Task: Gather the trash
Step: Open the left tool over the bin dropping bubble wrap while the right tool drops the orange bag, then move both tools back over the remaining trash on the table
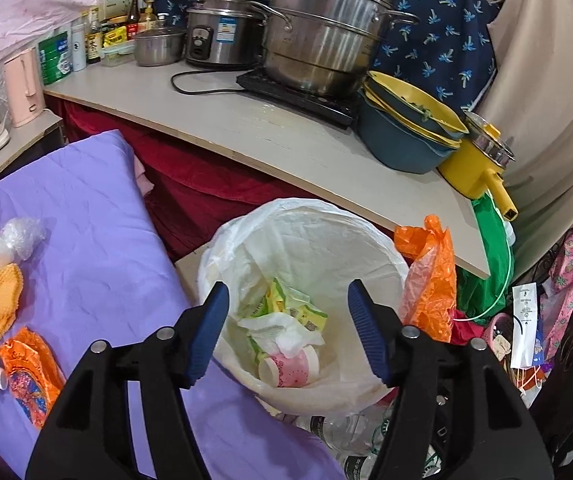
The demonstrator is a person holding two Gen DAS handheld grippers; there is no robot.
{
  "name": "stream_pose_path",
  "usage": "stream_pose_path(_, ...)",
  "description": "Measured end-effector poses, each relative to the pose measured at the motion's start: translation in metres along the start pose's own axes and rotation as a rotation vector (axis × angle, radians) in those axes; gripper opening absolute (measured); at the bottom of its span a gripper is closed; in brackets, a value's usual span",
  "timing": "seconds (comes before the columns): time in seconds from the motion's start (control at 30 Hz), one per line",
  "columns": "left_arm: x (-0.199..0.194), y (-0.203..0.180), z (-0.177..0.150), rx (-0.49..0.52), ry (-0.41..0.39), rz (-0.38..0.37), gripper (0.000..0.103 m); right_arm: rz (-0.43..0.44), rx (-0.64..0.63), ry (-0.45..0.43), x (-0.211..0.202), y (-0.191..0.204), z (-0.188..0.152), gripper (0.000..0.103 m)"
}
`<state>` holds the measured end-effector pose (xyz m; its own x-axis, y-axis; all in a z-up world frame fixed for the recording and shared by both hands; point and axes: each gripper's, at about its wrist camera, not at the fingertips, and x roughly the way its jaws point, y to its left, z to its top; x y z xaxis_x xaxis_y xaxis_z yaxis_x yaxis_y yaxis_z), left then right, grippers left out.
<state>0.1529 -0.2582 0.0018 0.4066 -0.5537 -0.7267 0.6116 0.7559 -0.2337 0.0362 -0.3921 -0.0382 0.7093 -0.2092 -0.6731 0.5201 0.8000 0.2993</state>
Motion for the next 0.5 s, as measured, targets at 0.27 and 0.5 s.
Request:
stream_pose_path(0.27, -0.012, 0.028, -0.005, -0.046, -0.024, 0.055, 0.071, 0.006, -0.021, -0.020, 0.007, 0.014, 0.008, 0.054)
stream_pose_path(0.5, -0.024, 0.047, -0.010, -0.070, -0.041, 0.087, 0.071, 0.018, -0.025, -0.040, 0.000, 0.024, 0.011, 0.056)
